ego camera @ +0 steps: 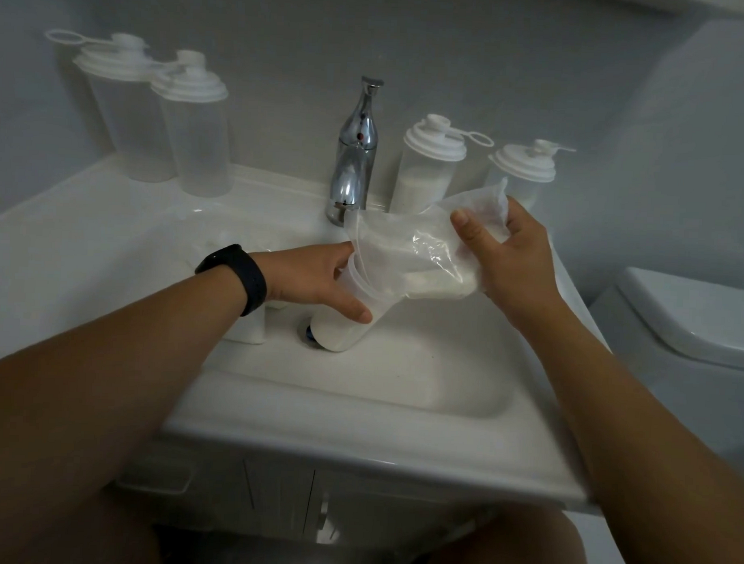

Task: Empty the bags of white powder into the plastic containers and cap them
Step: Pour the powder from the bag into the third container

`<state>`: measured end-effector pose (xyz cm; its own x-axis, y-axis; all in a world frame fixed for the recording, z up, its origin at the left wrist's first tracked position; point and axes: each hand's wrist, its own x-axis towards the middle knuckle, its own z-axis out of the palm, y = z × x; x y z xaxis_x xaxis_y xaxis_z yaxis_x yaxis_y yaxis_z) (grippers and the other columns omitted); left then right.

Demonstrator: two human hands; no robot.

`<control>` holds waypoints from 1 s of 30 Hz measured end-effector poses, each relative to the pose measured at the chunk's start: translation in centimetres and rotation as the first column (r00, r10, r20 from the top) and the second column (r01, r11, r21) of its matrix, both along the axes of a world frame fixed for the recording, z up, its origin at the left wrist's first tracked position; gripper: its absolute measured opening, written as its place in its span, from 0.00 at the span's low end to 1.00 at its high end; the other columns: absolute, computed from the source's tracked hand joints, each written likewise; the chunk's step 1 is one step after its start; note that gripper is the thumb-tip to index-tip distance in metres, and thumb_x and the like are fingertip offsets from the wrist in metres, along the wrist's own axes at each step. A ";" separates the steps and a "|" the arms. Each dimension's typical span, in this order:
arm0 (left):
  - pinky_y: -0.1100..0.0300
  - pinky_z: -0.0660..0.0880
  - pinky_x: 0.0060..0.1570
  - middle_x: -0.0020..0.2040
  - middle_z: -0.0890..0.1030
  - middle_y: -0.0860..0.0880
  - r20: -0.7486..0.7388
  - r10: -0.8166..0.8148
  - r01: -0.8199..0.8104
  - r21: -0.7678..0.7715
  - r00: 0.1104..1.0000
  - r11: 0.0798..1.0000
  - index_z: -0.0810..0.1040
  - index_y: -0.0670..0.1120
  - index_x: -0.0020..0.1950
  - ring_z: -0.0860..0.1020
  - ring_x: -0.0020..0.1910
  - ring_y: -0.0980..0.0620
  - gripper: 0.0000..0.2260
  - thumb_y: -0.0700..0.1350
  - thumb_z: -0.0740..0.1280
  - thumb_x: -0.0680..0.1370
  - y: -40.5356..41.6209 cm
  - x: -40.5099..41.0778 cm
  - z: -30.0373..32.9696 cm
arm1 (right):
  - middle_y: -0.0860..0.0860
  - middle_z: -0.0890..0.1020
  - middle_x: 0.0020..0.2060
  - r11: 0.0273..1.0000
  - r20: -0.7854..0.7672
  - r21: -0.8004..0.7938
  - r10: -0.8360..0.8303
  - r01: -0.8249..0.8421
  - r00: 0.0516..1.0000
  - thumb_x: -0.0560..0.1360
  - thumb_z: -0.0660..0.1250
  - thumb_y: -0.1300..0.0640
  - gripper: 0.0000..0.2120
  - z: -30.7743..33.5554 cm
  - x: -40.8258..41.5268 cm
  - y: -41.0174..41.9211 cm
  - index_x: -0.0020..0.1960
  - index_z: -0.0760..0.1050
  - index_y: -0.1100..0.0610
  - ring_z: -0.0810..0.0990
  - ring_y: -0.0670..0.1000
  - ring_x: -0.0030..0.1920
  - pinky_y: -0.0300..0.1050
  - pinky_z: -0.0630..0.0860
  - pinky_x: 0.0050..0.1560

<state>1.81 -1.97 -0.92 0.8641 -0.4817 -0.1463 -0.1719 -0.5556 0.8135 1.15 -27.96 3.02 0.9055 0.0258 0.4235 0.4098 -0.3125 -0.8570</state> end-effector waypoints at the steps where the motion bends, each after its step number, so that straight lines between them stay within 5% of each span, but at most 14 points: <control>1: 0.68 0.73 0.60 0.64 0.79 0.63 0.000 0.002 -0.002 -0.002 1.000 1.000 0.69 0.58 0.71 0.78 0.62 0.66 0.34 0.46 0.81 0.71 0.0 0.0 0.0 | 0.47 0.87 0.47 1.000 0.001 0.006 0.002 -0.002 1.000 0.76 0.74 0.45 0.12 0.0 0.0 0.0 0.54 0.81 0.50 0.86 0.49 0.50 0.52 0.82 0.56; 30: 0.70 0.73 0.59 0.63 0.80 0.63 0.008 -0.002 0.002 -0.011 1.000 1.000 0.70 0.57 0.72 0.77 0.60 0.69 0.34 0.46 0.81 0.71 -0.1 0.1 0.0 | 0.44 0.87 0.45 1.000 0.018 0.004 0.014 -0.015 1.000 0.77 0.74 0.46 0.10 0.1 0.0 -0.1 0.54 0.81 0.49 0.86 0.47 0.49 0.48 0.82 0.54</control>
